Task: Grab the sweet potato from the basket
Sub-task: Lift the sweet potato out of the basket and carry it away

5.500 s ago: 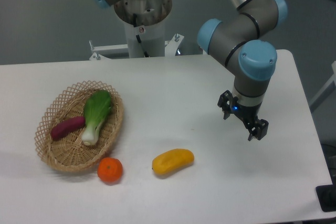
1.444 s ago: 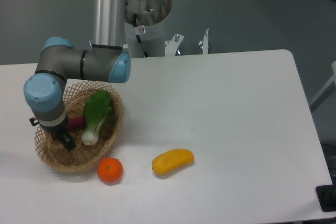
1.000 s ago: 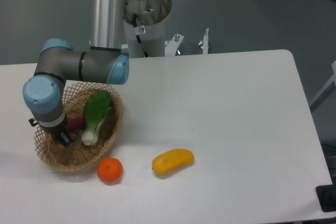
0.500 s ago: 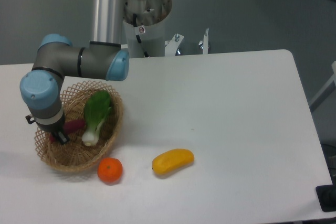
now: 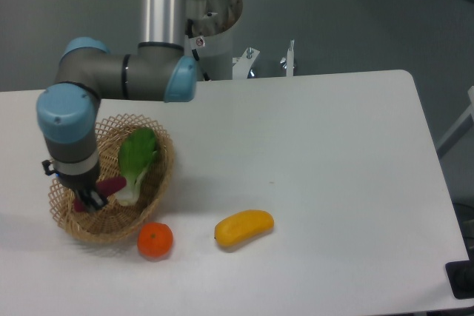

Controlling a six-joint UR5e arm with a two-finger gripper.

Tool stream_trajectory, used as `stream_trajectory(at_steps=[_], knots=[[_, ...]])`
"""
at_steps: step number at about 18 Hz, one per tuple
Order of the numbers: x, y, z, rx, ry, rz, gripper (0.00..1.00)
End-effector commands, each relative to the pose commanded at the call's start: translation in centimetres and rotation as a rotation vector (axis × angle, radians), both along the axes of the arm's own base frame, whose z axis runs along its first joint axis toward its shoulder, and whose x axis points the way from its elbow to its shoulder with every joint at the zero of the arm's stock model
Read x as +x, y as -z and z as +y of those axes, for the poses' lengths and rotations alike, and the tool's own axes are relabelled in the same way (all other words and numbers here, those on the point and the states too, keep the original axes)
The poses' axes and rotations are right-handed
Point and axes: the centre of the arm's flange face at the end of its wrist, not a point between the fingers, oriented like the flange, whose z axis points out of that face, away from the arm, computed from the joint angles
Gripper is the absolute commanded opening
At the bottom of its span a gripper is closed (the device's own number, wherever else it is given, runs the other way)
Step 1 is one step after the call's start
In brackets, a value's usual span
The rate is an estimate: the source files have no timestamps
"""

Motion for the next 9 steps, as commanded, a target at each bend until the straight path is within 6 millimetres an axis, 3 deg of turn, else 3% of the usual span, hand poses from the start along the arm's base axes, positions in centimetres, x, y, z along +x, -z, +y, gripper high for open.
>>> stream_trajectory(at_steps=[4, 9], knots=[[-6.8, -1.8, -1.6, 0.036, -0.091, 0.022, 0.12], [-13.5, -1.6, -4.6, 0.027, -0.117, 0.042, 0.12]])
